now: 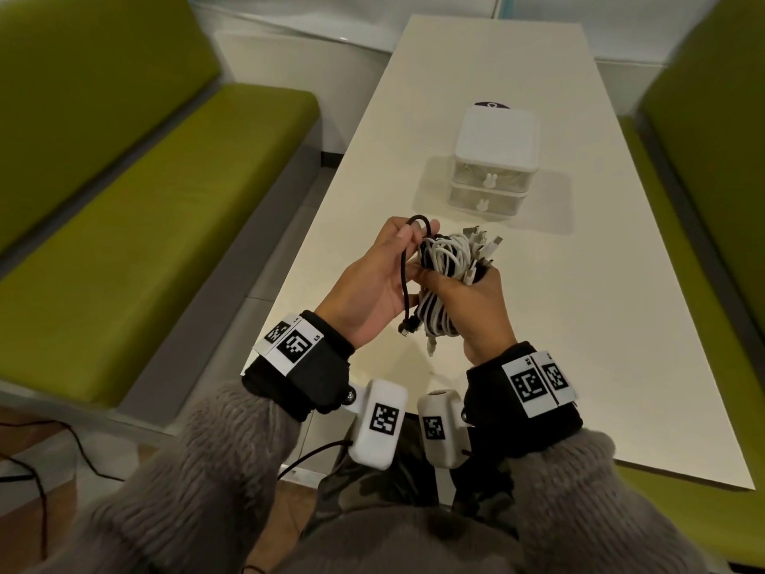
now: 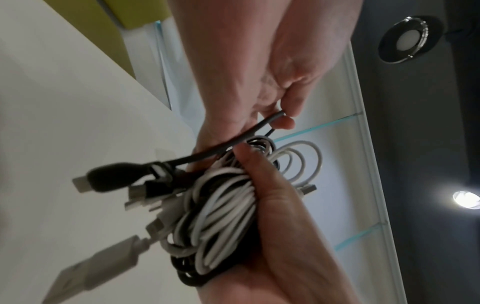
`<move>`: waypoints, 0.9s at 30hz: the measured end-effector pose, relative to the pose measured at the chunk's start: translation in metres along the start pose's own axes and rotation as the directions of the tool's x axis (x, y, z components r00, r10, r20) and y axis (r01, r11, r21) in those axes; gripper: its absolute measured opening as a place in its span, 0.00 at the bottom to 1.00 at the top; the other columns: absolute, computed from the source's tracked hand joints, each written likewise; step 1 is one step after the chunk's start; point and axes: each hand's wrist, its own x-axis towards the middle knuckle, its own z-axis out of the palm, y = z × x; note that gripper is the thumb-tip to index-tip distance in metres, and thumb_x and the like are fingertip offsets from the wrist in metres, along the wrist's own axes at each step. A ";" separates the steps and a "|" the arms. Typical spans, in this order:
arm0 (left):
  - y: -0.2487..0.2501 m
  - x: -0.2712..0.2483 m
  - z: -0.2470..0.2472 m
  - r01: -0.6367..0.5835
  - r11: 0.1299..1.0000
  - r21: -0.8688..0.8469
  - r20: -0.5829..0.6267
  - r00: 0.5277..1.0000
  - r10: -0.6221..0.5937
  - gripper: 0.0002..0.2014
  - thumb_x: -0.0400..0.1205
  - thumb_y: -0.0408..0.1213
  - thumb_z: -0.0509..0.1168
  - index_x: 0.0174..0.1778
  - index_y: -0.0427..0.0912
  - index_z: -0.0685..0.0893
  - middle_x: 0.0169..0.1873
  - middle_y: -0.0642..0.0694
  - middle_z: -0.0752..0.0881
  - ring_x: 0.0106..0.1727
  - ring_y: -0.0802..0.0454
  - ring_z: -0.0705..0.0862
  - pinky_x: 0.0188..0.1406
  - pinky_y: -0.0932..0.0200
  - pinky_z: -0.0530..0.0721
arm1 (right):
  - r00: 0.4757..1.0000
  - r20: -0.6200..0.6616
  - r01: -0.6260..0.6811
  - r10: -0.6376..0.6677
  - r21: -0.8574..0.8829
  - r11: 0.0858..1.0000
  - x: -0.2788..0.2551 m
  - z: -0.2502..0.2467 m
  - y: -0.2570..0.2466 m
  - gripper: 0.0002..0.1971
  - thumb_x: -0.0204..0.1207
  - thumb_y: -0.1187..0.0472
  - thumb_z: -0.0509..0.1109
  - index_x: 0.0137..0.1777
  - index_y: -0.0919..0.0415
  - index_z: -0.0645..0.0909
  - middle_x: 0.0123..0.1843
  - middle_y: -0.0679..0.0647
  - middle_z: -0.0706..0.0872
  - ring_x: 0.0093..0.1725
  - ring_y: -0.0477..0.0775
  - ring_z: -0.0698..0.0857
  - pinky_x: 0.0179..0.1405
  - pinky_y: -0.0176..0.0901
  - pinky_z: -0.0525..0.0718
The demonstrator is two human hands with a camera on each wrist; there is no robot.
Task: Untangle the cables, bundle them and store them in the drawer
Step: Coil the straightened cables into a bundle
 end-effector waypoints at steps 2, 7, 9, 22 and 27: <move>0.001 0.001 0.000 0.031 0.997 0.074 0.023 0.999 -0.033 0.10 0.87 0.43 0.50 0.41 0.48 0.70 0.74 0.44 0.72 0.67 0.48 0.72 0.57 0.39 0.76 | 1.000 -0.016 -0.016 0.016 0.026 1.000 0.000 -0.001 0.002 0.07 0.69 0.73 0.75 0.46 0.65 0.86 0.41 0.61 0.89 0.42 0.58 0.89 0.47 0.56 0.89; 0.012 0.000 -0.011 0.050 0.936 0.349 -0.152 0.988 0.004 0.10 0.84 0.46 0.54 0.38 0.49 0.74 0.58 0.49 0.84 0.60 0.53 0.80 0.55 0.42 0.82 | 0.990 -0.119 -0.063 0.075 0.101 0.993 0.002 -0.013 0.002 0.04 0.69 0.72 0.75 0.42 0.66 0.84 0.34 0.56 0.86 0.32 0.51 0.86 0.33 0.40 0.83; 0.012 -0.003 -0.016 0.020 0.889 0.457 -0.175 0.982 0.068 0.12 0.87 0.42 0.53 0.44 0.43 0.78 0.39 0.45 0.82 0.37 0.52 0.78 0.41 0.49 0.84 | 0.983 -0.152 -0.075 0.102 0.174 0.982 0.006 -0.020 0.001 0.05 0.69 0.70 0.76 0.38 0.62 0.82 0.31 0.53 0.85 0.32 0.49 0.84 0.35 0.42 0.82; -0.020 0.006 -0.005 -0.114 0.309 0.944 0.099 0.993 0.065 0.19 0.86 0.29 0.49 0.71 0.41 0.73 0.34 0.50 0.68 0.34 0.57 0.69 0.34 0.74 0.68 | 0.999 -0.026 -0.030 0.036 0.201 0.979 -0.004 -0.013 -0.010 0.17 0.61 0.58 0.82 0.49 0.59 0.85 0.42 0.53 0.90 0.48 0.56 0.90 0.50 0.55 0.89; -0.020 0.003 -0.010 -0.153 0.288 0.945 0.150 0.988 0.031 0.15 0.86 0.27 0.51 0.66 0.33 0.75 0.37 0.48 0.72 0.36 0.57 0.71 0.36 0.72 0.68 | 0.982 -0.166 -0.063 0.090 0.162 0.985 0.003 -0.014 0.002 0.24 0.66 0.69 0.80 0.61 0.75 0.78 0.48 0.63 0.88 0.42 0.57 0.89 0.37 0.46 0.89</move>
